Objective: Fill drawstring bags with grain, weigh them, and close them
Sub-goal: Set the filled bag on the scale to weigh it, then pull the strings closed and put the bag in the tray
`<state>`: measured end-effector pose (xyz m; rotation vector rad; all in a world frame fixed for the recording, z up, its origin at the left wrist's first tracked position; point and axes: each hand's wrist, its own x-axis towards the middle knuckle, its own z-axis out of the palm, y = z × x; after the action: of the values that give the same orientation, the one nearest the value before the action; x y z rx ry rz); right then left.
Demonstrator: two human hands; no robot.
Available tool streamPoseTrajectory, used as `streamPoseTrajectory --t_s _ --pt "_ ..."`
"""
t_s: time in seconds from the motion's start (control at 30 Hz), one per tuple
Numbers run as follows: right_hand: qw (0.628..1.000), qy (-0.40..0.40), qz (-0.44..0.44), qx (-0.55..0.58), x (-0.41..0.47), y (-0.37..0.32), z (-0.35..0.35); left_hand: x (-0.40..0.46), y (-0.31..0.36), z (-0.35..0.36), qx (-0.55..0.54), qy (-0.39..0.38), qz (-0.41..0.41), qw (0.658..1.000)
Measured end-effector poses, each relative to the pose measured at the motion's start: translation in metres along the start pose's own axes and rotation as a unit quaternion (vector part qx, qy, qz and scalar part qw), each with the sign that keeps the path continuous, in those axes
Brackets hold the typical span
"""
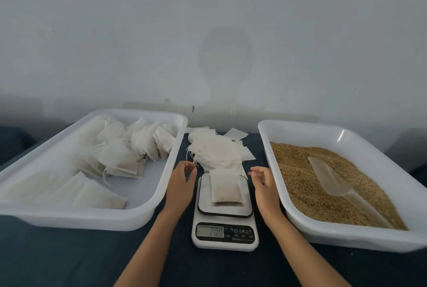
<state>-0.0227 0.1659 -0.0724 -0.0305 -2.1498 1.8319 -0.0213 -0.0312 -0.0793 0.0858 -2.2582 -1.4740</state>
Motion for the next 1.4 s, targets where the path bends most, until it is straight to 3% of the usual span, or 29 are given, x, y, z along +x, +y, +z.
streamPoseTrajectory --t_s 0.23,0.57,0.77,0.97,1.23,1.4 --pt "1.0 -0.009 -0.019 -0.017 0.003 0.001 0.006 0.0 0.003 0.001 0.01 -0.008 0.004 1.0" --pt "0.988 -0.086 -0.035 -0.124 0.021 -0.014 0.019 0.012 0.031 0.019 0.116 -0.162 0.098 0.975" --pt "0.983 -0.102 -0.048 -0.143 0.006 -0.026 0.015 0.004 0.044 0.016 0.162 -0.151 0.16 0.962" --pt "0.972 -0.125 -0.094 -0.175 -0.025 -0.048 -0.001 -0.015 0.062 0.001 0.137 -0.22 0.154 0.953" --pt "0.957 -0.098 -0.208 -0.177 -0.03 -0.116 -0.039 -0.022 0.123 -0.004 0.031 -0.191 0.269 0.944" --pt "0.958 -0.068 -0.212 -0.179 -0.009 -0.137 -0.075 -0.01 0.157 0.027 -0.001 -0.179 0.322 0.929"
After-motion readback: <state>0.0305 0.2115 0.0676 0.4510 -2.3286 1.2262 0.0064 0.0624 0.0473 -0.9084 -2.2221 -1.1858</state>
